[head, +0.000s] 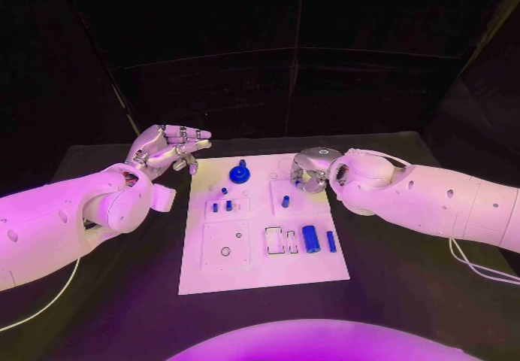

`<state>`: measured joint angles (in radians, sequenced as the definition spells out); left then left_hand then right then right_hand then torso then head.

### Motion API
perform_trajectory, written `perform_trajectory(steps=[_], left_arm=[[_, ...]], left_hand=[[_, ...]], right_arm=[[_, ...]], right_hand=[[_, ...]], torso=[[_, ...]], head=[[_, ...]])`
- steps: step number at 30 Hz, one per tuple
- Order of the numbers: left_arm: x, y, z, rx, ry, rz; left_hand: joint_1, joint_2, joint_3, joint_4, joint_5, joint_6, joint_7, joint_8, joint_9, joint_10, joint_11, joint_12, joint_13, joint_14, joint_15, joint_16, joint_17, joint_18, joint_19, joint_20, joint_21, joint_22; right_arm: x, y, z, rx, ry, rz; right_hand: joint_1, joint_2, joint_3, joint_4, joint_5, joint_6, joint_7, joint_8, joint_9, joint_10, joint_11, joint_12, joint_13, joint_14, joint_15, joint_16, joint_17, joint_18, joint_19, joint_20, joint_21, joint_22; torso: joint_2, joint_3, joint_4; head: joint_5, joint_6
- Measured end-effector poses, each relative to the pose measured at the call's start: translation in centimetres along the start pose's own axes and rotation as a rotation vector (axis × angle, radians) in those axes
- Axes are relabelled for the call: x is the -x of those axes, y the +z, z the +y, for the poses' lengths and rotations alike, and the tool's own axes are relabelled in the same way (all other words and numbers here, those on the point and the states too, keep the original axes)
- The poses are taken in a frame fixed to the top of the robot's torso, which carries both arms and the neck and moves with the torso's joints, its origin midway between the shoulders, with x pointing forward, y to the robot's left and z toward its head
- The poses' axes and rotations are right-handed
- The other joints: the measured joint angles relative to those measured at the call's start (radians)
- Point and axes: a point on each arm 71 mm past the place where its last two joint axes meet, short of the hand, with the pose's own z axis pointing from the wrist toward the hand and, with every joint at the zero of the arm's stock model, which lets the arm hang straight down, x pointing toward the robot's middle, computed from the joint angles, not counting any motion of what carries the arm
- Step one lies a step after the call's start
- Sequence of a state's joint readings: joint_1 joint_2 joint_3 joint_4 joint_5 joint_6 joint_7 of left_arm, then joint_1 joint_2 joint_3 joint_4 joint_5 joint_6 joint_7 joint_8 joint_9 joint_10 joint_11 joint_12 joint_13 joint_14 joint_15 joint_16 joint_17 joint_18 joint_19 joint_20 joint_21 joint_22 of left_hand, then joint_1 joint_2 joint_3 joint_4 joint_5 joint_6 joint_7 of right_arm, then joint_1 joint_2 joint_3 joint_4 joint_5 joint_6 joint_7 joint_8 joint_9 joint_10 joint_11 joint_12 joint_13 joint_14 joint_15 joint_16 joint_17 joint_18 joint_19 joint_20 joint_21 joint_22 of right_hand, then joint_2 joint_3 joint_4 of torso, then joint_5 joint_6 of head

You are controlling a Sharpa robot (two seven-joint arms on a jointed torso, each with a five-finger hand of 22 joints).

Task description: Assemble the parts on the task board

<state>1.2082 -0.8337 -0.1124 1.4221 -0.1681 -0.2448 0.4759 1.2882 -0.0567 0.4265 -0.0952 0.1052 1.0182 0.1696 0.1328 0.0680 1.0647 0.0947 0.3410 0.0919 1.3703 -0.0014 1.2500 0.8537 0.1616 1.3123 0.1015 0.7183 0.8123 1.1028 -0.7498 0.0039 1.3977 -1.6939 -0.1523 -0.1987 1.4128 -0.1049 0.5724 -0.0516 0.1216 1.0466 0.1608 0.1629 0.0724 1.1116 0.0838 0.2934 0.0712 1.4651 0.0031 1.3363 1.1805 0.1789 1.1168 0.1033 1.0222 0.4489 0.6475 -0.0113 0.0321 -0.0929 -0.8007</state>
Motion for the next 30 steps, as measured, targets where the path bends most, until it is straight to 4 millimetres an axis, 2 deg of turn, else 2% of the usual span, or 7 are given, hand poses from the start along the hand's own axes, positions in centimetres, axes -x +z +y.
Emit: perform_trajectory(steps=[8,17,30], left_arm=[[0.2,-0.1,0.0,0.003,0.000,-0.003],[0.2,-0.2,0.0,0.004,0.000,-0.002],[0.2,-0.2,0.0,0.003,-0.001,-0.002]], left_hand=[[0.000,0.000,0.000,0.000,0.000,0.000,0.000,0.000,0.000,0.000,0.000,0.000,0.000,0.000,0.000,0.000,-0.002,0.000,0.000,0.000,0.000,0.000],[0.000,0.000,0.000,0.000,0.000,0.000,0.000,0.000,0.000,-0.007,0.000,0.000,0.000,0.000,0.000,0.000,-0.002,0.000,0.000,0.000,0.000,-0.001],[0.000,0.000,0.000,0.000,0.000,-0.003,0.004,0.000,0.000,-0.007,0.000,0.000,0.000,-0.003,0.003,0.000,-0.003,0.000,0.000,0.000,0.000,-0.001]], right_arm=[[0.2,-0.9,-0.1,0.004,-0.003,-0.017],[0.7,-1.5,0.7,0.026,0.009,-0.072],[1.4,-2.8,0.5,0.028,0.024,-0.127]], right_hand=[[0.000,0.000,0.000,0.000,-0.002,0.004,-0.004,0.000,0.000,0.004,-0.003,0.001,0.001,0.000,0.000,0.005,0.005,0.000,0.000,0.000,0.000,0.001],[-0.004,-0.004,0.000,0.000,-0.003,0.004,-0.004,0.000,0.000,0.007,0.000,0.001,0.001,0.000,0.000,0.011,0.018,0.000,0.000,0.000,0.000,0.002],[-0.009,-0.009,0.000,0.000,-0.003,0.004,-0.004,0.000,0.000,0.007,0.000,0.001,0.001,0.003,-0.003,0.013,0.019,0.000,0.000,0.000,0.004,0.003]], torso=[[0.000,-0.0005,0.0018],[0.000,-0.0005,0.0004],[0.001,-0.0012,0.0011]], head=[[-0.003,0.004],[-0.002,0.003],[-0.004,0.006]])
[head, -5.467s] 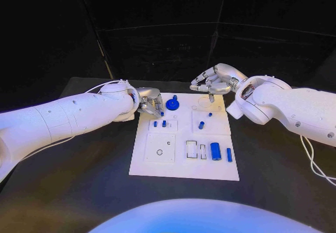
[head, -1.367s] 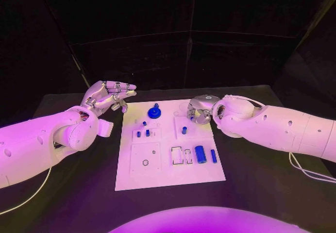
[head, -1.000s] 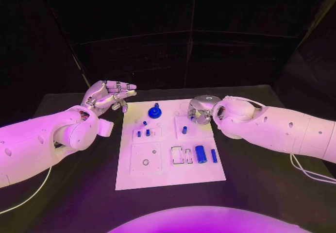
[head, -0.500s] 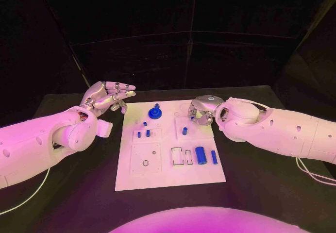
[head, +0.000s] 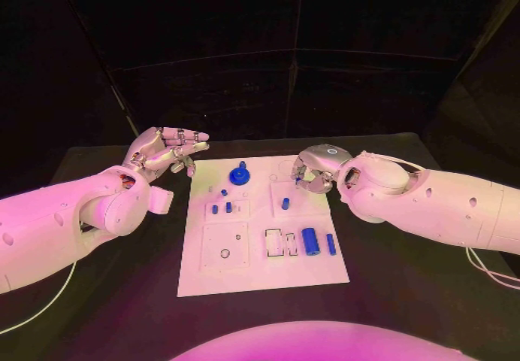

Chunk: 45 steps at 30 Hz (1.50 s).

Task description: Assemble the parts on the task board

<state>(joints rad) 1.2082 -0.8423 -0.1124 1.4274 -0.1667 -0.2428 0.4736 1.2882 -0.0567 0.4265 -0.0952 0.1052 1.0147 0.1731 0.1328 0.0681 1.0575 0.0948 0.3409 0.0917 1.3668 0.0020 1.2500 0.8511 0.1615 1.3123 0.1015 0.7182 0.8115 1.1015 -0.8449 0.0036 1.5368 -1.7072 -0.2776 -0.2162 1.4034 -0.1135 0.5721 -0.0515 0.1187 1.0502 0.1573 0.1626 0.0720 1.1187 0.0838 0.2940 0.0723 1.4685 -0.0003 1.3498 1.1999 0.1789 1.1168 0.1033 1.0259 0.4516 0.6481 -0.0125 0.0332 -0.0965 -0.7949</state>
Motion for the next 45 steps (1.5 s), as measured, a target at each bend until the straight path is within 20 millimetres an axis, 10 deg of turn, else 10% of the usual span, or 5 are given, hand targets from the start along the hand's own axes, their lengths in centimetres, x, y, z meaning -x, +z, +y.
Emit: perform_trajectory(steps=[11,21,37,45], left_arm=[[-0.1,0.0,0.0,-0.003,-0.001,0.002],[-0.5,0.3,-0.1,-0.014,-0.004,0.009],[-1.1,0.5,-0.3,-0.038,-0.017,0.008],[-1.1,0.6,-0.3,-0.041,-0.022,0.004]], left_hand=[[0.000,0.000,0.000,0.000,0.000,-0.004,-0.004,0.000,0.000,0.000,0.000,0.004,0.001,0.000,0.000,0.000,0.000,0.000,0.000,0.000,0.000,0.000],[0.000,0.000,0.000,0.000,0.000,-0.004,-0.004,0.000,0.000,0.000,0.000,0.005,0.001,0.000,0.000,0.000,0.000,0.000,0.000,0.000,0.000,0.002],[0.000,0.000,0.000,0.000,0.000,-0.004,-0.004,0.000,0.000,0.000,0.000,0.011,0.003,0.000,0.000,0.004,0.002,0.000,0.004,0.004,0.006,0.009],[0.000,0.000,0.000,0.000,0.000,-0.004,-0.004,0.000,0.000,0.000,0.000,0.011,0.003,0.000,0.000,0.004,0.002,0.000,0.004,0.004,0.006,0.009]], right_arm=[[1.3,-1.3,4.1,0.118,0.083,-0.091],[1.9,-0.8,8.3,0.235,0.168,-0.153],[-2.3,-0.1,12.0,0.309,0.232,-0.041],[-3.7,0.1,12.6,0.320,0.214,0.013]], right_hand=[[0.000,0.000,0.011,-0.011,0.021,0.007,0.000,0.000,0.000,0.003,-0.003,-0.001,-0.001,0.000,0.000,0.010,0.014,0.000,0.000,-0.007,0.004,0.003],[0.000,-0.001,0.011,-0.011,0.021,0.007,0.000,0.000,0.000,0.003,-0.003,-0.001,-0.002,0.000,0.000,0.015,0.020,0.000,0.000,-0.007,0.008,0.004],[-0.012,-0.005,0.007,-0.016,0.036,0.007,0.000,0.000,-0.001,0.003,-0.003,-0.001,-0.002,0.000,0.000,0.015,0.021,0.000,0.000,-0.007,0.011,0.004],[-0.012,-0.005,0.007,-0.016,0.036,0.010,-0.004,0.000,-0.001,0.011,-0.003,-0.001,-0.002,0.000,0.000,0.015,0.021,0.000,0.000,-0.007,0.011,0.004]], torso=[[-0.001,0.0001,0.0012],[0.000,0.0004,0.0020],[0.000,-0.0020,-0.0001],[0.000,-0.0020,-0.0007]], head=[[0.023,0.012],[0.084,0.016],[0.190,-0.012],[0.217,-0.028]])
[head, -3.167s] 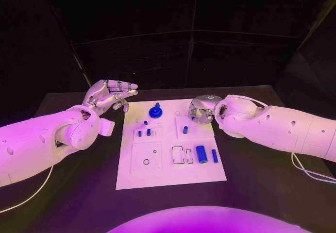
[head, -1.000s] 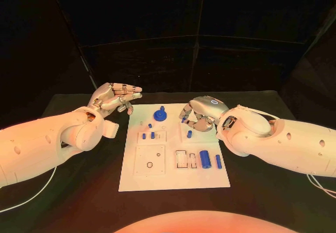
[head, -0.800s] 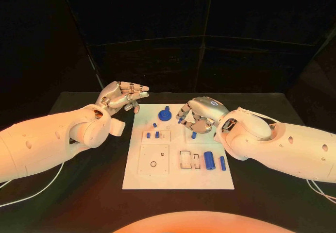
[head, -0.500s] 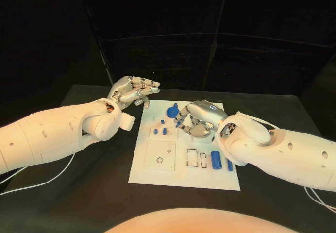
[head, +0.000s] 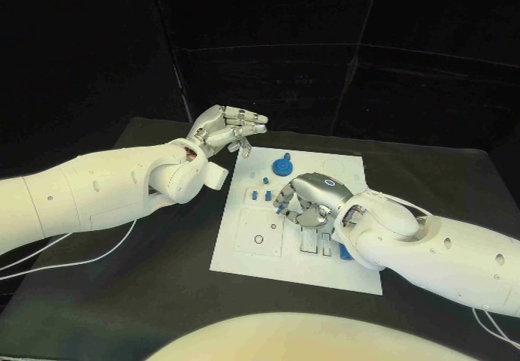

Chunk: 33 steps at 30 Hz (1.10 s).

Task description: Assemble the parts on the task board

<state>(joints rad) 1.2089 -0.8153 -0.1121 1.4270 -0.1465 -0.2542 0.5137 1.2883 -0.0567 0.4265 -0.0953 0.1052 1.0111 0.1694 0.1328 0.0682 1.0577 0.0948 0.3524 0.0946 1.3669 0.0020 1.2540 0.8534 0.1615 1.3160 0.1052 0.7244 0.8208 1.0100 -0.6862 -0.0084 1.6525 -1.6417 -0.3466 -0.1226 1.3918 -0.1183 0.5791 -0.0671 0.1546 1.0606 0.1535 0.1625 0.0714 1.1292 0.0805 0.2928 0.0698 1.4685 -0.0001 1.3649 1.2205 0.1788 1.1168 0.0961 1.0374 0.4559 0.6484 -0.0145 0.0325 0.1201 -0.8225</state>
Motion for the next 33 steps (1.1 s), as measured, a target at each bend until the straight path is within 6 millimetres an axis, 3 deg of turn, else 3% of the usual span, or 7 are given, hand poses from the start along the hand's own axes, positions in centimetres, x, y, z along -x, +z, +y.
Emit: perform_trajectory(steps=[11,33], left_arm=[[-0.2,0.1,-0.1,-0.003,-0.004,0.002],[-0.6,0.3,-0.3,-0.006,-0.008,0.007]], left_hand=[[0.000,0.000,0.000,0.000,0.000,0.000,0.000,0.000,0.000,0.000,0.000,0.000,0.000,0.000,0.000,0.000,0.000,0.000,0.000,0.000,0.000,0.000],[0.000,0.000,0.000,0.000,0.000,0.000,0.000,0.000,0.000,0.000,0.000,0.000,0.001,0.000,0.000,0.000,-0.002,0.000,0.000,0.000,0.000,0.000]], right_arm=[[-1.8,0.3,0.2,0.005,-0.014,0.064],[-3.0,0.7,0.4,0.017,-0.022,0.102]], right_hand=[[-0.005,0.005,-0.003,0.003,0.000,0.003,0.003,0.000,0.000,0.000,0.000,0.000,0.000,0.000,0.000,0.004,0.002,0.000,0.000,0.000,0.000,0.000],[-0.005,0.005,-0.003,0.003,0.000,0.003,0.003,0.000,-0.001,0.000,0.000,0.000,0.000,0.000,0.000,0.004,0.004,0.000,0.000,0.000,0.000,0.000]], torso=[[0.000,0.0000,-0.0004],[-0.001,0.0006,0.0000]], head=[[0.024,-0.016],[0.038,-0.025]])
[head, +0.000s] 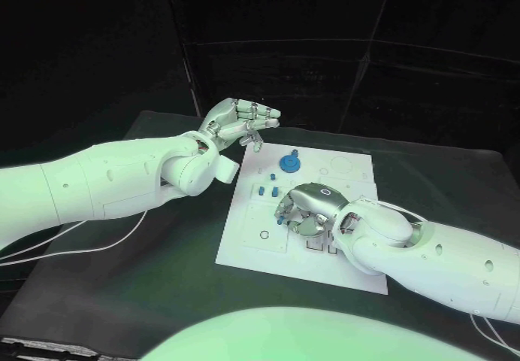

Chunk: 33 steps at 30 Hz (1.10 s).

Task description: Assemble the parts on the task board

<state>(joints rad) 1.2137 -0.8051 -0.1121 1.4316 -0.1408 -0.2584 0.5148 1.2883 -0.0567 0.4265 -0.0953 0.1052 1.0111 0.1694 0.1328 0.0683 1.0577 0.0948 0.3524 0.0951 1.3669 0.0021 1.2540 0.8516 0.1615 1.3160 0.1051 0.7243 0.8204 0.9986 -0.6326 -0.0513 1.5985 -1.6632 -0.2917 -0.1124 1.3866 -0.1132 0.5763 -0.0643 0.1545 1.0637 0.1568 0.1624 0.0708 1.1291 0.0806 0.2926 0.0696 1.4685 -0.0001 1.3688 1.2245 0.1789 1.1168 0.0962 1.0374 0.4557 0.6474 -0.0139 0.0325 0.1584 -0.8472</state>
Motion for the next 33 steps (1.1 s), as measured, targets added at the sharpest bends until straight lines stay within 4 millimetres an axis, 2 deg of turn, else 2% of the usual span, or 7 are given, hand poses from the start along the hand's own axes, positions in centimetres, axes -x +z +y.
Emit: perform_trajectory(steps=[10,14,27,29,33], left_arm=[[0.00,0.02,0.00,0.000,0.000,0.000],[-0.02,0.03,0.00,0.000,-0.001,0.000],[-0.10,0.05,-0.03,0.000,-0.002,0.002],[-0.11,0.06,-0.04,0.000,-0.002,0.002],[-0.11,0.06,-0.04,0.001,-0.002,0.002]], left_hand=[[0.000,0.000,0.000,0.000,0.000,0.000,0.000,0.000,0.000,0.000,0.000,0.000,0.000,0.000,0.000,0.000,0.000,0.000,0.000,0.000,0.000,0.000],[0.000,0.000,0.000,0.000,0.000,0.000,0.000,0.000,0.000,0.000,0.000,0.000,0.000,0.000,0.000,0.000,0.000,0.000,0.000,0.000,0.000,0.000],[0.000,0.000,0.000,0.000,0.000,0.000,0.000,0.000,0.000,0.000,0.000,0.000,0.000,0.000,0.000,0.000,0.000,0.000,0.000,0.000,0.000,0.000],[0.000,0.000,0.000,0.000,0.000,0.000,0.000,0.000,0.000,0.000,0.000,0.000,0.000,0.000,0.000,0.000,0.000,0.000,0.000,0.000,0.000,0.000],[0.000,0.000,0.000,0.000,0.000,0.000,0.000,0.000,0.000,0.000,0.000,0.000,0.000,0.000,0.000,0.000,0.000,0.000,0.000,0.000,0.000,0.000]], right_arm=[[-0.09,0.08,-0.12,-0.003,-0.002,0.003],[-0.18,0.13,-0.15,-0.007,-0.005,0.010],[-0.30,0.41,0.05,-0.015,-0.037,0.036],[-0.33,0.42,0.07,-0.016,-0.041,0.039],[-0.37,0.41,-0.12,-0.023,-0.048,0.042]], right_hand=[[0.000,0.000,-0.003,0.003,0.000,0.000,0.000,0.000,0.000,0.000,0.000,0.000,0.000,0.000,0.000,0.000,0.000,0.000,0.000,0.000,0.000,0.000],[-0.007,0.007,-0.006,0.000,0.000,0.000,0.000,0.000,0.000,0.000,0.000,-0.004,0.000,0.000,0.000,0.004,0.004,0.000,0.000,0.000,0.000,0.000],[-0.016,0.001,-0.016,0.002,-0.008,-0.002,-0.002,-0.009,-0.002,0.000,0.000,-0.008,-0.001,0.000,0.000,0.004,0.003,0.000,0.000,0.000,0.000,0.000],[-0.021,0.003,-0.020,0.003,-0.012,-0.009,0.004,-0.013,-0.003,-0.010,0.009,-0.017,-0.003,0.000,0.000,0.004,0.003,0.000,0.000,0.000,0.000,-0.001],[-0.036,-0.012,-0.029,0.010,-0.012,-0.041,0.017,-0.036,-0.007,-0.048,0.018,-0.038,-0.006,-0.002,0.002,0.004,-0.004,0.000,-0.007,0.007,0.000,-0.005]], torso=[[0.000,0.0001,-0.0002],[0.000,0.0001,-0.0002],[0.000,-0.0001,-0.0002],[0.000,-0.0002,-0.0001],[0.000,-0.0003,-0.0001]], head=[[0.000,0.000],[0.000,0.000],[0.002,-0.002],[0.002,-0.002],[0.002,-0.002]])
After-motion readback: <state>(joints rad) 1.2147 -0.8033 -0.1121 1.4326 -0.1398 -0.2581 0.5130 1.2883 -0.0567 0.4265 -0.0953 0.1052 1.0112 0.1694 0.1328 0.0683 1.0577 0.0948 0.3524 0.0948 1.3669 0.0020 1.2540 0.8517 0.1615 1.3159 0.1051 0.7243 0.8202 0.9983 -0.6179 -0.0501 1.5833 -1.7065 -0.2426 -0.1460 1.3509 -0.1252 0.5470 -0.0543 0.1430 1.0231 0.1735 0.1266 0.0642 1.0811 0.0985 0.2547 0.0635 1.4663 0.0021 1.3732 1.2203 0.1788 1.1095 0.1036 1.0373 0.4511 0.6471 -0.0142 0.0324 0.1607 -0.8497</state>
